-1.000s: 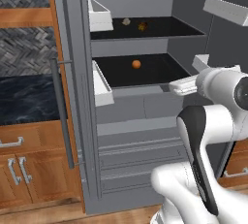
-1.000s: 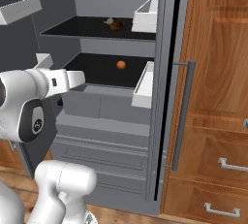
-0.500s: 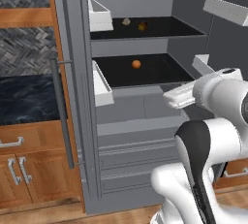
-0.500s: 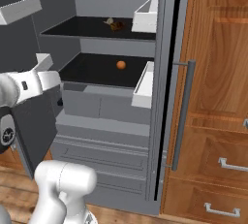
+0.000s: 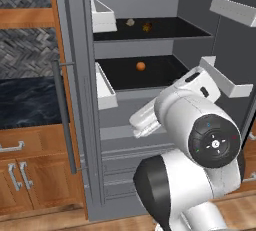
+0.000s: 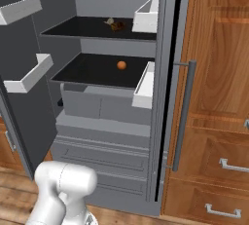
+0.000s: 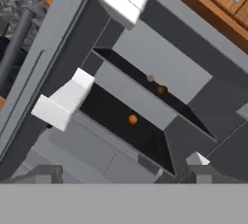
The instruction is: Place the sweet potato in the correct fridge rack based on whether it is a fruit or vegetable. Finally, close the fridge door.
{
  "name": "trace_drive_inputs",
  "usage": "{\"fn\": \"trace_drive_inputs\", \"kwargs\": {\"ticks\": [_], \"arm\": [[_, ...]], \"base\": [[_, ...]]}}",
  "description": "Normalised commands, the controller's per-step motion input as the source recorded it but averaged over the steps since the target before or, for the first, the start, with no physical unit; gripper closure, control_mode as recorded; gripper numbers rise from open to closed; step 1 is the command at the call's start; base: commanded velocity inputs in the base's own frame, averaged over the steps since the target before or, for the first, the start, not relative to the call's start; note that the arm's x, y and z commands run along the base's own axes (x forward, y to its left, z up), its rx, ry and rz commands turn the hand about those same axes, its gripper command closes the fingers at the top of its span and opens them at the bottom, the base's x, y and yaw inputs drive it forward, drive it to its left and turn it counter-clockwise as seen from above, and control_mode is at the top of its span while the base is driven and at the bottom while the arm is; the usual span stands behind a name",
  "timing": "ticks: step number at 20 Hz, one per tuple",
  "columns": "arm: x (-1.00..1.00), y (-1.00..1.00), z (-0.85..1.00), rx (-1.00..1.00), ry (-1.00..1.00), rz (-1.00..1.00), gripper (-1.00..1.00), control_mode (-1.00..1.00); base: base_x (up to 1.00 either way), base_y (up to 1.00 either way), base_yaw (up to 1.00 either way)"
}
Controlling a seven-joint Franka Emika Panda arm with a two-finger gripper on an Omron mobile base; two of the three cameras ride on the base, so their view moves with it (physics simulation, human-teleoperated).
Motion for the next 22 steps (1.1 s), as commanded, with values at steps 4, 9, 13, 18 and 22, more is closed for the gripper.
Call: {"fn": "trace_drive_inputs", "kwargs": {"ticks": [4,9,13,18,22], "arm": [[-0.05,1.0,0.0,-0.27,-0.02,0.02,-1.0,-1.0],[0.03,1.0,0.0,-0.27,-0.01,0.02,-1.0,-1.0],[0.52,0.99,-0.08,-0.23,0.0,0.0,-1.0,-1.0],[0.76,0.9,-0.28,-0.23,0.05,0.0,-1.0,-1.0],[0.88,0.74,-0.33,-0.21,0.12,0.0,-1.0,-1.0]], "base": [[0.0,0.0,0.0],[0.0,0.0,0.0],[0.0,0.0,0.0],[0.0,0.0,0.0],[0.0,0.0,0.0]]}}
